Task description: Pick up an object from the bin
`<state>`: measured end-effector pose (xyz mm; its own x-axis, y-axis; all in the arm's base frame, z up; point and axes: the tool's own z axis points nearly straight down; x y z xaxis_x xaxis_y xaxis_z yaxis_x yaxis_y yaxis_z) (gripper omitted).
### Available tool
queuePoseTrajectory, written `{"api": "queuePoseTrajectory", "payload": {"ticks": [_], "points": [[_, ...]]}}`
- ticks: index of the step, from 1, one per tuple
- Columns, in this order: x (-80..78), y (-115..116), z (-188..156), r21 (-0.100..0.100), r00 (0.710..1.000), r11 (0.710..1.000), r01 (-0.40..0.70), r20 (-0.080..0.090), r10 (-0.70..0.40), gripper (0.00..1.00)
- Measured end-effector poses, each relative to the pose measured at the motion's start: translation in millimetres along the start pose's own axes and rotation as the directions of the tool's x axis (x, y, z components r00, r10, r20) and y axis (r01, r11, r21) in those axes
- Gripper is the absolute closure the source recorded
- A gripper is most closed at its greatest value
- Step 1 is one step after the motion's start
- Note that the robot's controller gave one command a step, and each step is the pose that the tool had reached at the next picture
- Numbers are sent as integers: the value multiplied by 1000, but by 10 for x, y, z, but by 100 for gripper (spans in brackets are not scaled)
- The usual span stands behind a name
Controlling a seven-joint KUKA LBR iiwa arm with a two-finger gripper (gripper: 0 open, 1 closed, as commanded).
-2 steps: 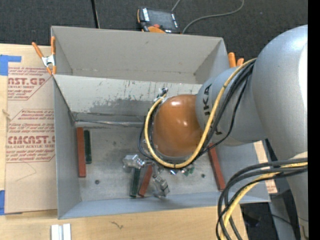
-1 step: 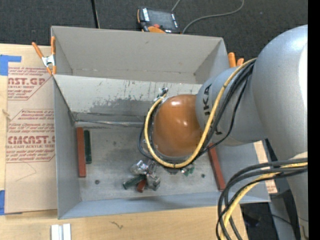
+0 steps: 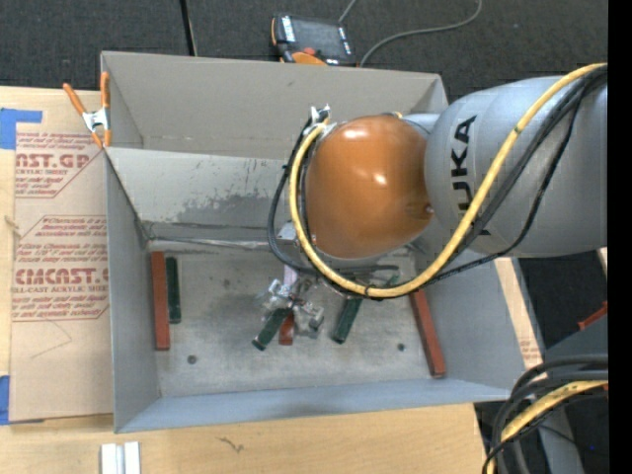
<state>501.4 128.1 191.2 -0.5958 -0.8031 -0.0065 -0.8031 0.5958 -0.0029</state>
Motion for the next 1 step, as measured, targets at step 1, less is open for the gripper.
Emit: {"api": "queuePoseTrajectory", "payload": {"ticks": [1], "points": [[-2,-91,-430,1,1000,1000,27,-1,-27,100]]}}
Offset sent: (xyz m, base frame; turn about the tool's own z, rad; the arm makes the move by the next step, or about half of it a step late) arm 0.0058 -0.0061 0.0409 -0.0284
